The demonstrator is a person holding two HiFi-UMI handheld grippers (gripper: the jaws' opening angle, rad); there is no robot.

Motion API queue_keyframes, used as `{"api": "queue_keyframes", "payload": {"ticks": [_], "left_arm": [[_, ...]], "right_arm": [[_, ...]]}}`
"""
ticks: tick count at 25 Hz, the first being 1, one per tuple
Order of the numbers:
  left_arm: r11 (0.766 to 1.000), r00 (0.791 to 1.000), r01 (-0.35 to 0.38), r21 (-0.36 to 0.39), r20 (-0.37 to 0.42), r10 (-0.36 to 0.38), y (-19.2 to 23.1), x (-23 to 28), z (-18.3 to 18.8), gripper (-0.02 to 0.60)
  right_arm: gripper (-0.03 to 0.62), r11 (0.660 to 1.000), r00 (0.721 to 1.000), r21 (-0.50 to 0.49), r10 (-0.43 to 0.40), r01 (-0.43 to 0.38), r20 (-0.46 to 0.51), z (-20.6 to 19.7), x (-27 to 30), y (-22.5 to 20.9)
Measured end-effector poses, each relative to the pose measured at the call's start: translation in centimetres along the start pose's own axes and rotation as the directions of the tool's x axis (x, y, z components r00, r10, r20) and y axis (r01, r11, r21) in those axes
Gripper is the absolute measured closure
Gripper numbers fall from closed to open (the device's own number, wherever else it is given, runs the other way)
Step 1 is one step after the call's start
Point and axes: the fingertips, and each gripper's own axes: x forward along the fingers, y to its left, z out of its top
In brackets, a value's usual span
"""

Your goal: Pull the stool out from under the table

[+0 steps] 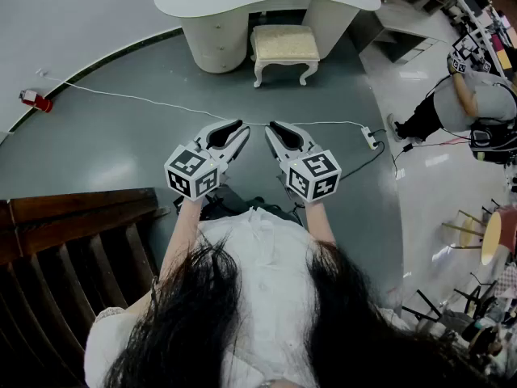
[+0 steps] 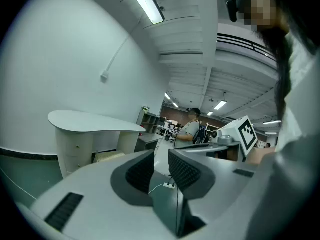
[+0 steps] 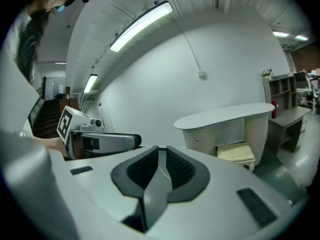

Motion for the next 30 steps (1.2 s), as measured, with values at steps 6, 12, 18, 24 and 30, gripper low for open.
{"api": "queue_keyframes", "payload": {"ticks": [6,12,18,24,30], "left_arm": [[1.0,1.0,-0.007,-0.003,-0.003,0.007,-0.6,0.4,0.0,0.483],[1.0,1.0,0.0,0.004,-0.021,0.0,-1.7,1.7,-0.4,0.483],[1.0,1.0,-0.006,0.016,-0.019,0.006,-3.1,2.6,-0.4,0.483],[1.0,0.999,-0.001,0.025,-0.038,0.001,-3.5,3.2,-0.7,0.483],[1.0,1.0,-0.007,-0.007,-0.028,0.006,-1.5,5.1,0.5,0.483]], "right_arm": [[0.531,1.0,1.0,0.009,-0.008,0.008,0.005,-0.1,-1.0,-0.8],[0.531,0.998,0.999,0.052,-0.028,0.027,0.036,-0.1,-2.2,-2.5],[0.531,0.997,0.998,0.07,-0.02,0.017,0.052,-0.6,-3.9,-3.3],[0.531,0.994,0.999,0.109,-0.019,0.014,0.042,-2.2,-4.4,-4.3],[0.531,0.989,0.998,0.145,-0.044,0.039,0.035,-2.0,-3.7,-6.8]]}}
